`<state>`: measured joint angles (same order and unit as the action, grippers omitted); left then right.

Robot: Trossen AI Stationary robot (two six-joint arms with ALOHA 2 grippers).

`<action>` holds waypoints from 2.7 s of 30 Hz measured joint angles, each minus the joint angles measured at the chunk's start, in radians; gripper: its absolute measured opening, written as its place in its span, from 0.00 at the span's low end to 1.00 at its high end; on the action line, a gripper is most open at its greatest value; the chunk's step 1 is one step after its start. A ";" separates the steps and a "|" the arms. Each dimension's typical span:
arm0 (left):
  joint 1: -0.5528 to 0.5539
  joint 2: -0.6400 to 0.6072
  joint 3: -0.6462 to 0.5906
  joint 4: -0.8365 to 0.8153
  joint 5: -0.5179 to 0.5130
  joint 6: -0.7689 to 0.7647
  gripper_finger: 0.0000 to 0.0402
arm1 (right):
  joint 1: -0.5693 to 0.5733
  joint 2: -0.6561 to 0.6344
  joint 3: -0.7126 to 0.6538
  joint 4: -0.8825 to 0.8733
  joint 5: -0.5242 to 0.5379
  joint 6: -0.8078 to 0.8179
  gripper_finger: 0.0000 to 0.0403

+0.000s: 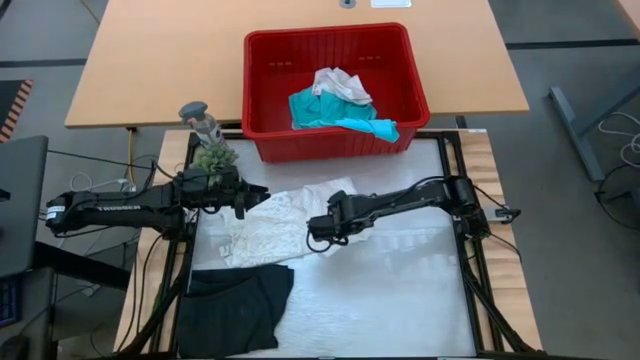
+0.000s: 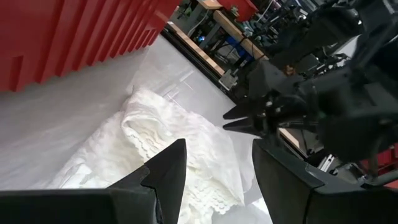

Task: Fold Laundry from Bin
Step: Fold the white dress

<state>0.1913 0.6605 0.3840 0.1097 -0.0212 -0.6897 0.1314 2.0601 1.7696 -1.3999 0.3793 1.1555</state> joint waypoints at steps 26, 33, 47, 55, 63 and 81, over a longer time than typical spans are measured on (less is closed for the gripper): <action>0.000 0.000 0.000 -0.033 0.000 -0.014 0.43 | -0.067 -0.012 -0.043 0.651 -0.112 -0.445 0.25; 0.000 0.000 0.000 -0.042 0.000 -0.014 0.43 | -0.027 -0.019 -0.044 0.597 -0.173 -0.543 0.26; 0.000 0.000 0.000 -0.052 0.016 -0.003 0.43 | 0.003 0.009 -0.041 0.654 -0.234 -0.684 0.65; -0.001 0.000 0.000 -0.062 0.022 -0.010 0.43 | -0.030 0.058 -0.044 0.648 -0.221 -0.551 0.67; -0.002 0.000 0.000 -0.070 0.033 -0.013 0.43 | -0.050 0.074 -0.043 0.666 -0.241 -0.518 0.57; -0.002 0.000 0.000 -0.077 0.037 -0.014 0.43 | -0.049 0.135 -0.038 0.699 -0.276 -0.471 0.05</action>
<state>0.1898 0.6602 0.3840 0.0330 0.0154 -0.7033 0.0826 2.1948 1.7311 -0.7013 0.1032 0.6841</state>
